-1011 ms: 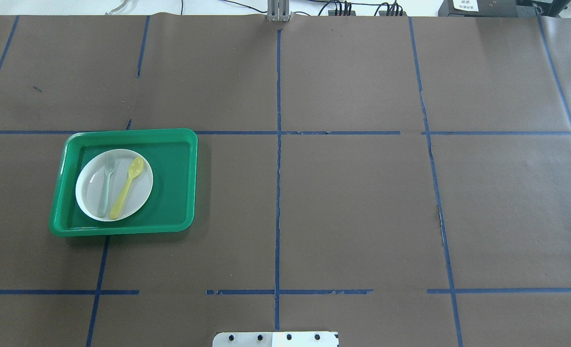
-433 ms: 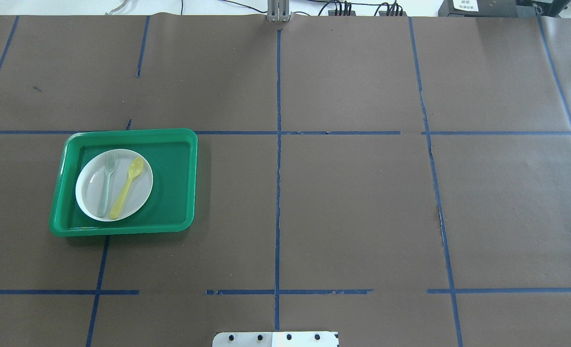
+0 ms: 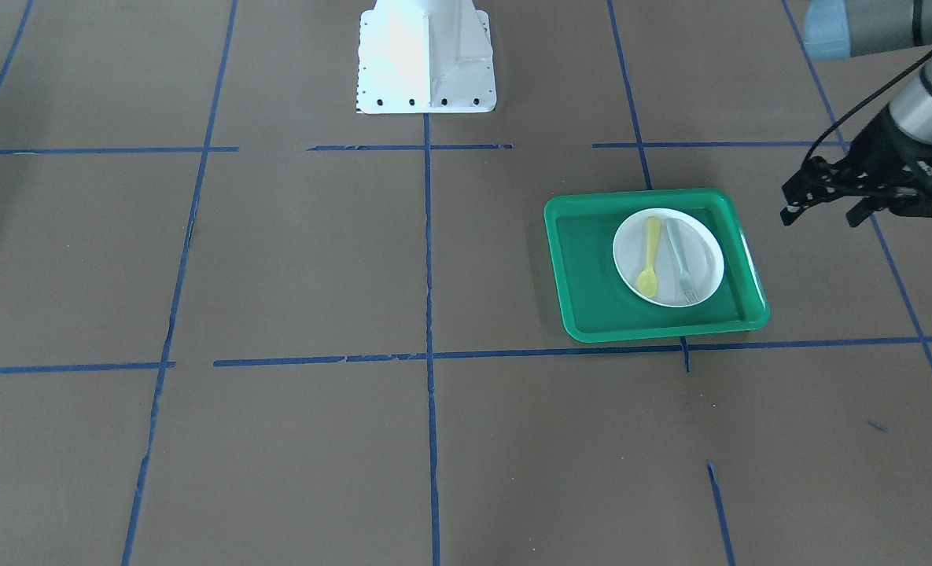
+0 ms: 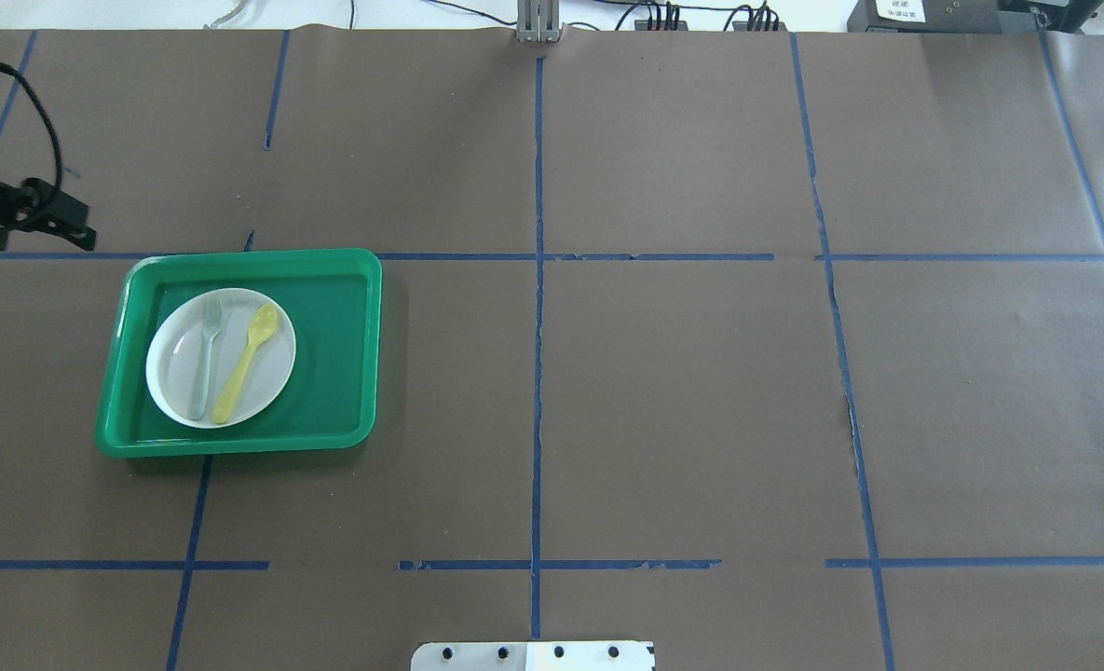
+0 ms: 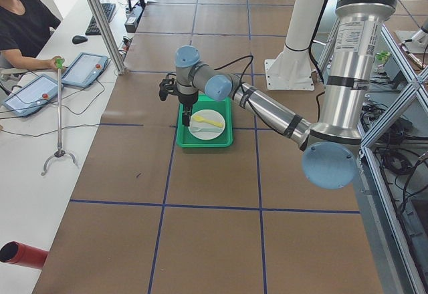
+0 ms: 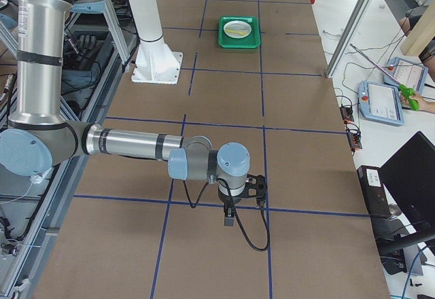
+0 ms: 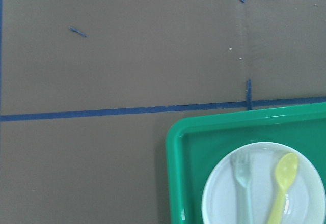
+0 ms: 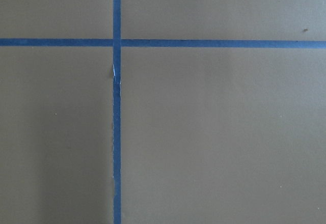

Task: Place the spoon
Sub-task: 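Move the left gripper over the yellow spoon on the white plate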

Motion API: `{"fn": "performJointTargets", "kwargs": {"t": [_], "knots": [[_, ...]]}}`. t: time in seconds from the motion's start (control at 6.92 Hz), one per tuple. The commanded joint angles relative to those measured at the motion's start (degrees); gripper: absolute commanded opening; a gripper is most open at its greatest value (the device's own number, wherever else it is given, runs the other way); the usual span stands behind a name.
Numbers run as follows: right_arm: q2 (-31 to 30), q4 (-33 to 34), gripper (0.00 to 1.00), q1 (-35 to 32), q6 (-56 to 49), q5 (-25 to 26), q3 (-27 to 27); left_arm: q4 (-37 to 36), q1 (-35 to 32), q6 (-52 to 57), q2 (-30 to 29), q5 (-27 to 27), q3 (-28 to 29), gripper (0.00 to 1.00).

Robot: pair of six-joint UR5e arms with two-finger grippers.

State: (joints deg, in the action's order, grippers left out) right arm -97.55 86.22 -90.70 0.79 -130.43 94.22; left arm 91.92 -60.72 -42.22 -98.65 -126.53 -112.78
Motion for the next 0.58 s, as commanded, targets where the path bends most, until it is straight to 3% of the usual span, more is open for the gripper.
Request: {"fn": "performJointTargets", "kwargs": {"t": [0.0,0.29,0.43], "knots": [[0.00,0.00,1.00,0.00,0.00,0.00,0.00,2.80,8.74,-7.94,-1.98,4.17,1.67,1.00],[0.00,-0.09,1.00,0.00,0.00,0.00,0.00,14.89,12.45,-13.30,-1.99,4.71,9.29,0.94],[0.00,0.00,1.00,0.00,0.00,0.00,0.00,15.74,14.90,-14.20,-2.08,6.36,10.63,0.91]]}}
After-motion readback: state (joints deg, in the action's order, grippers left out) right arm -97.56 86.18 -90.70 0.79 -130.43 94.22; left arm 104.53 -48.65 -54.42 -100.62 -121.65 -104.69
